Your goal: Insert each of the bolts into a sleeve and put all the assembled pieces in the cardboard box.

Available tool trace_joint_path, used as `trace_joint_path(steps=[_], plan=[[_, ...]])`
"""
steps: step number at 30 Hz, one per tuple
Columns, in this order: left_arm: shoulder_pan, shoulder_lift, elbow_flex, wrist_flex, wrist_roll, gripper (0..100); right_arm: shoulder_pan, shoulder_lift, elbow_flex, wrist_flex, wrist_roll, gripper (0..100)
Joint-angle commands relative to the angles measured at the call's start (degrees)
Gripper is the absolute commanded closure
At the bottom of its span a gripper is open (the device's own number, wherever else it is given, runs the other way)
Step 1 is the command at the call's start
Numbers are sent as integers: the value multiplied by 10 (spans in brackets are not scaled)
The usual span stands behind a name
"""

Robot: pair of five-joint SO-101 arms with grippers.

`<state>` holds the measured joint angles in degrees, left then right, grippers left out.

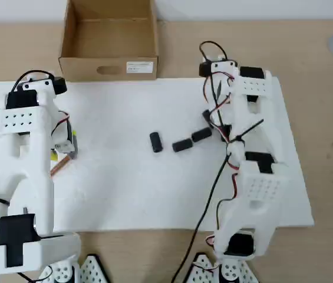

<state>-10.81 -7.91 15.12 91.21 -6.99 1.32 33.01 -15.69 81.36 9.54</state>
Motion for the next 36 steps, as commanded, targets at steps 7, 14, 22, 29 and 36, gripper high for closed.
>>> trace_joint_path(steps=[7, 14, 22, 29, 36], plan=[[-4, -2, -25, 20, -4, 875, -2, 25, -29, 4, -4, 857], [-4, -2, -25, 20, -4, 875, -2, 24, -22, 18, -5, 906], [-4, -2, -25, 20, -4, 875, 11, 23, -7, 20, -4, 906], [-2, -2, -25, 20, -4, 875, 11, 15, -6, 32, 11, 903], [-2, -2, -25, 21, -4, 875, 7, -65, -1, 40, 18, 843]])
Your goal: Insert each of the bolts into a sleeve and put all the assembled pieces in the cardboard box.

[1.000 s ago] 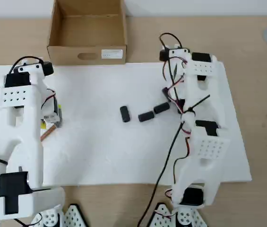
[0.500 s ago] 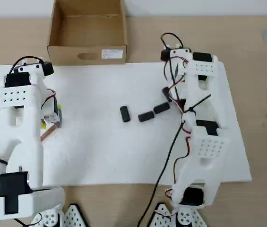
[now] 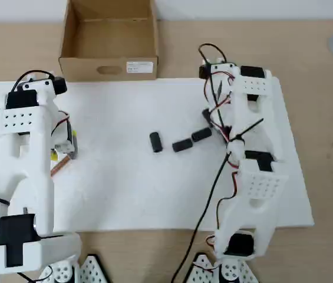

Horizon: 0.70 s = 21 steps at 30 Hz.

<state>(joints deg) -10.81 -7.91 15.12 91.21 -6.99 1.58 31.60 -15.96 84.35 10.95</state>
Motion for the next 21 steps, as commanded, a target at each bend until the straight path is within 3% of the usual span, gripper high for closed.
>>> trace_joint_path(steps=[1, 17, 21], plan=[[-1, -2, -25, 21, -4, 875, 4, -51, 1, 14, 4, 843], [-1, -2, -25, 19, -4, 875, -2, -51, 82, -41, 6, 843], [-2, -2, -25, 18, -4, 875, -3, -51, 105, -63, 15, 899]])
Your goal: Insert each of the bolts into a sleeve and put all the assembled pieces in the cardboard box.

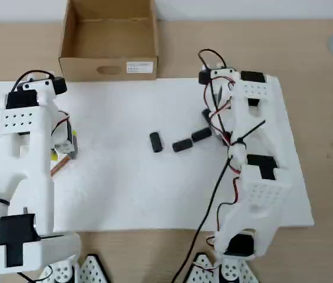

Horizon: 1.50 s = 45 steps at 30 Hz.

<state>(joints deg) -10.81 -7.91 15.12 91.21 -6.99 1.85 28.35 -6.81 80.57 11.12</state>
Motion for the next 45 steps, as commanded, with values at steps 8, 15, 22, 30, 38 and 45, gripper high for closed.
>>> trace_joint_path(steps=[8, 15, 22, 30, 38, 45], plan=[[-3, -2, -25, 19, -4, 875, -6, -22, 57, -57, 17, 987], [-4, -7, -42, 32, -4, 876, -6, -104, 29, -22, 14, 987], [-4, -1, -185, 94, -2, 912, -6, -212, 16, 60, 12, 987], [-22, 38, -185, 94, 0, 936, 3, -293, 22, 127, 16, 987], [-86, 145, -229, 94, -43, 936, 40, -302, 23, 131, 17, 987], [-126, 175, -296, 94, -76, 926, 40, -305, 66, 108, 17, 987]])
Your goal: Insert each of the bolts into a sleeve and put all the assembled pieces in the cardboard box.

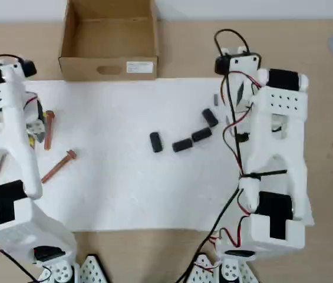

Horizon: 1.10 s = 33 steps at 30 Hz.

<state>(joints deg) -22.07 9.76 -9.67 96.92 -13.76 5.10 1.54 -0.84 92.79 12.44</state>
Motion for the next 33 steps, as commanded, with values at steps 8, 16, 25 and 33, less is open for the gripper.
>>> trace_joint_path(steps=[8, 16, 25, 33], plan=[[-19, 21, -72, 36, -48, 867, 7, -37, 23, -22, 4, 987], [-19, 87, -120, 35, -82, 866, 4, -34, 23, -22, 4, 987], [-16, 212, -246, 35, -84, 865, 4, -33, 24, -33, 4, 987], [7, 249, -291, 35, -84, 865, 4, -33, 24, -33, 5, 987]])
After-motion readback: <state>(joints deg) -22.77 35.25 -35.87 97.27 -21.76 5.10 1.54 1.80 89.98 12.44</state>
